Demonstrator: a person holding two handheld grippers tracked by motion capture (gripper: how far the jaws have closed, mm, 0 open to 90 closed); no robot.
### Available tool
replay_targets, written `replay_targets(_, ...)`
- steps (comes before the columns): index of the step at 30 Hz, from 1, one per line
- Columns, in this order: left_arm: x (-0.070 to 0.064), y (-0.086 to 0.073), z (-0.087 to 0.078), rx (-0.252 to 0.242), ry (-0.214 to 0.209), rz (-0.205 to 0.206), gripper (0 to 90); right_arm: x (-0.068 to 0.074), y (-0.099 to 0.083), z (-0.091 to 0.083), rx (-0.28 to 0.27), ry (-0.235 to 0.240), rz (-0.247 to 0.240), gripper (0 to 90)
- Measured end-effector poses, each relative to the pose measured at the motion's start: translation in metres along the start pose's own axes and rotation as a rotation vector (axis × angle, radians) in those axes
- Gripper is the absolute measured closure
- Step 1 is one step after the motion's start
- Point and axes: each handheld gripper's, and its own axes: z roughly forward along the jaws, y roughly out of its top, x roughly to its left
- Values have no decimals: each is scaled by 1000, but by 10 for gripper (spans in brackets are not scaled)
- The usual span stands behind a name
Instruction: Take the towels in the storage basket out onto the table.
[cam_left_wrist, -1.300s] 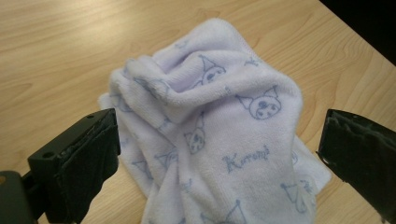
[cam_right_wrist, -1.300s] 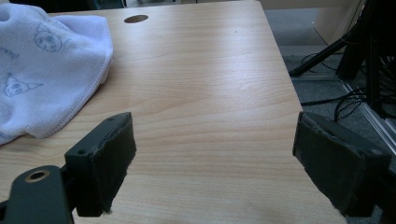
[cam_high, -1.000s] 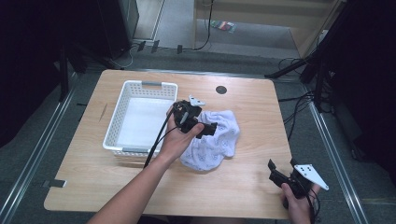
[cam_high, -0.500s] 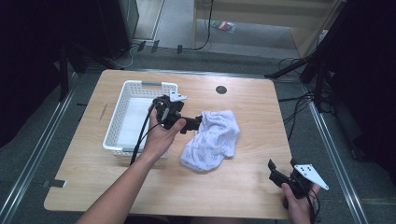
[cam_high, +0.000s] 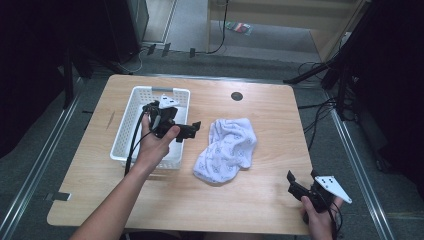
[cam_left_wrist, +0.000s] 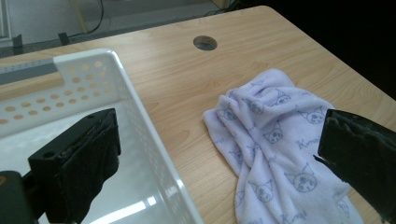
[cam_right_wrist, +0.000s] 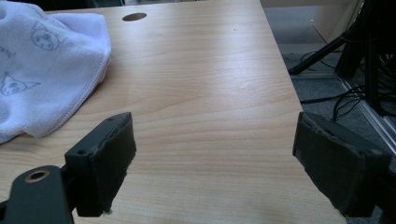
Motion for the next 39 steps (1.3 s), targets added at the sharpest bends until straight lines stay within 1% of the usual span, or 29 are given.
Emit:
replay_targets(1, 4, -2, -5, -9, 0, 2, 0, 0, 0, 0, 1, 0, -2, 135)
replay_targets(2, 7, -3, -7, -7, 2, 5, 0, 0, 0, 0, 2, 0, -1, 134)
replay_targets(3, 7, -3, -7, -7, 2, 5, 0, 0, 0, 0, 2, 0, -1, 134)
replay_targets(4, 12, -5, -12, -14, 3, -3, 0, 0, 0, 0, 3, 0, -1, 134)
replay_targets(5, 12, -5, -12, -14, 3, -3, 0, 0, 0, 0, 3, 0, -1, 134)
replay_targets(7, 17, -7, -16, -20, 9, -8, 0, 0, 0, 0, 5, 0, -3, 134)
replay_targets(8, 22, -8, -20, -26, 13, -14, 0, 0, 0, 0, 6, -1, -3, 134)
replay_targets(11, 29, -11, -26, -30, 24, -14, 0, 0, 0, 0, 7, -1, 0, 134)
replay_targets(14, 35, -13, -31, -40, 12, -27, 0, 0, 0, 0, 8, -2, -1, 134)
replay_targets(15, 37, -15, -33, -44, 20, -22, 0, 0, 0, 0, 8, -3, 1, 134)
replay_targets(18, 43, -17, -37, -43, 22, -29, 0, 0, 0, 1, 7, -4, 2, 134)
replay_targets(20, 49, -20, -40, -47, 31, -41, 0, 0, 0, 1, 8, -4, 0, 134)
replay_targets(22, 54, -22, -44, -47, 41, -42, 0, 0, 0, 1, 7, -5, 2, 134)
replay_targets(23, 59, -25, -48, -46, 53, -44, 0, 0, 0, 1, 7, -4, 5, 134)
replay_targets(27, 66, -29, -54, -53, 63, -59, 0, 0, 0, 1, 8, -6, 5, 134)
replay_targets(28, 71, -33, -59, -59, 69, -67, 0, 0, 0, 1, 8, -6, 0, 134)
replay_targets(29, 71, -33, -59, -59, 69, -67, 0, 0, 0, 1, 10, -5, -1, 134)
replay_targets(30, 76, -35, -63, -59, 75, -73, 0, 0, 0, 1, 9, -6, -1, 135)
replay_targets(34, 83, -40, -68, -65, 88, -84, 0, 0, 0, 1, 9, -5, -2, 135)
replay_targets(35, 88, -44, -71, -70, 92, -93, 0, 0, 0, 1, 9, -6, 0, 135)
replay_targets(37, 91, -46, -73, -72, 95, -97, 0, 0, 0, 1, 11, -5, 0, 134)
replay_targets(38, 96, -51, -76, -76, 101, -105, 0, 0, 0, 1, 11, -5, -3, 134)
replay_targets(39, 96, -51, -76, -76, 101, -105, 0, 0, 0, 1, 11, -5, -3, 134)
